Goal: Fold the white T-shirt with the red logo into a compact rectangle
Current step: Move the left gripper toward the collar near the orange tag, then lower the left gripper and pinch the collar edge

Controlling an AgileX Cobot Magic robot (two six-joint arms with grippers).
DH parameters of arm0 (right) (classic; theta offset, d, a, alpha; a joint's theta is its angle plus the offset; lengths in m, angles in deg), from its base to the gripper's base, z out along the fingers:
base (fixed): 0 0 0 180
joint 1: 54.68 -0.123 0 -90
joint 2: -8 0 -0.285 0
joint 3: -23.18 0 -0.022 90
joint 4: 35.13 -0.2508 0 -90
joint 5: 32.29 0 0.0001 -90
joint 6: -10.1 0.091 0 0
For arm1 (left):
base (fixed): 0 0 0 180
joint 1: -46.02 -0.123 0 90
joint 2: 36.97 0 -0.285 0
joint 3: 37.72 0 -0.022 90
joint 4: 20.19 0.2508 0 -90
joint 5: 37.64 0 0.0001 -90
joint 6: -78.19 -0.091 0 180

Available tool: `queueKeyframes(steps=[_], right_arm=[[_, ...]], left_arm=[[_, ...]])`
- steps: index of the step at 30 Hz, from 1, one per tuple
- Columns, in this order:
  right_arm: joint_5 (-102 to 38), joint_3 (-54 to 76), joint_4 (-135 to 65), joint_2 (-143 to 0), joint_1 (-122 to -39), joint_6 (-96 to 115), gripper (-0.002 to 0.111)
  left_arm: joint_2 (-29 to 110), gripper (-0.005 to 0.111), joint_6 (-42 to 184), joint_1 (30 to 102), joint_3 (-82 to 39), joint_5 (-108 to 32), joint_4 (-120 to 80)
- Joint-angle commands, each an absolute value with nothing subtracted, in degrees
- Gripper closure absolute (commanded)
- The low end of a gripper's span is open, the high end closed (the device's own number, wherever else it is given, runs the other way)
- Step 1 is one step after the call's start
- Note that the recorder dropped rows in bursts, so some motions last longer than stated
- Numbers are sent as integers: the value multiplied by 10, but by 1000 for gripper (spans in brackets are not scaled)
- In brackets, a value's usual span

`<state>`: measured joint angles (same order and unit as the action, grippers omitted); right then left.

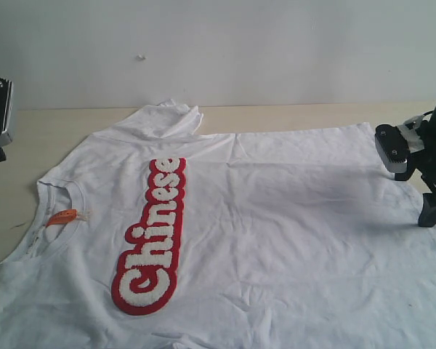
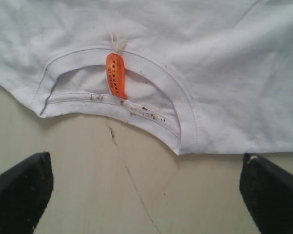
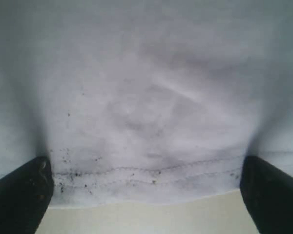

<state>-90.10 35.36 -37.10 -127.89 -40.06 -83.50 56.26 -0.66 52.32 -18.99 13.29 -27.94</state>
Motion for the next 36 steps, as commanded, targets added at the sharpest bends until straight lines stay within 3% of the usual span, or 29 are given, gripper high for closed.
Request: queueKeyframes(steps=[1,19,28,33,36], right_arm=[[-889,349,-356,-1292,-400,-843,4],[-889,349,-365,-1292,-400,-843,4],[-889,349,-368,-1292,-400,-843,4],[-889,349,-368,-1292,-400,-843,4],[-889,349,-368,-1292,-400,-843,4]], left_arm=[[562,3,-6,526,-187,130,-284],[570,3,-11,526,-187,105,-331],[662,3,-54,526,-187,33,-282],[744,3,-152,524,-197,47,-258],[812,3,-162,522,-265,113,-259]])
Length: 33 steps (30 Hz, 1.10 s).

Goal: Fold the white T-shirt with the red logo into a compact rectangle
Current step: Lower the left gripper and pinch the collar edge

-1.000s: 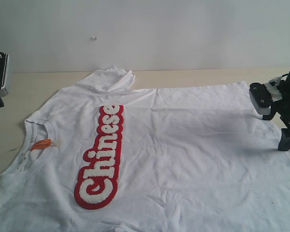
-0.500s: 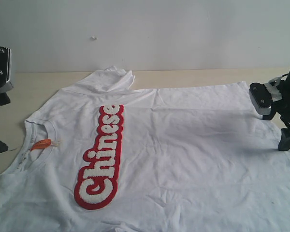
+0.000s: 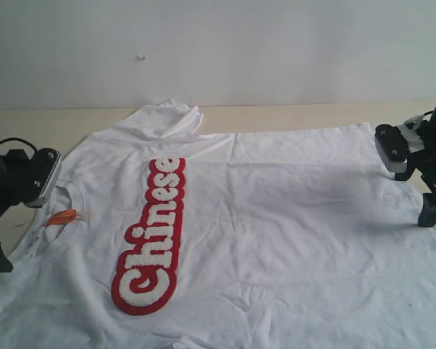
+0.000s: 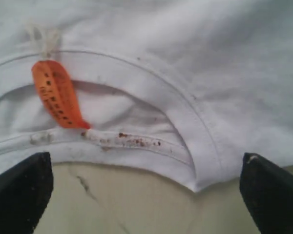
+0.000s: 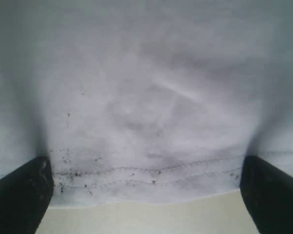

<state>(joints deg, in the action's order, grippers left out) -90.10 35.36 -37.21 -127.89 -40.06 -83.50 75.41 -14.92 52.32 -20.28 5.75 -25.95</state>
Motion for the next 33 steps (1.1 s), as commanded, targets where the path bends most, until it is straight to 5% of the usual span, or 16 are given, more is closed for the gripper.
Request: queueKeyframes(steps=[1,24,33], right_arm=[[-889,349,-368,-1292,-400,-843,4],[-889,349,-368,-1292,-400,-843,4],[-897,349,-368,-1292,-400,-843,4]], left_arm=[[823,3,-160,522,-279,117,-259],[906,3,-130,511,-346,52,-262],[938,3,-158,511,-338,142,-238]])
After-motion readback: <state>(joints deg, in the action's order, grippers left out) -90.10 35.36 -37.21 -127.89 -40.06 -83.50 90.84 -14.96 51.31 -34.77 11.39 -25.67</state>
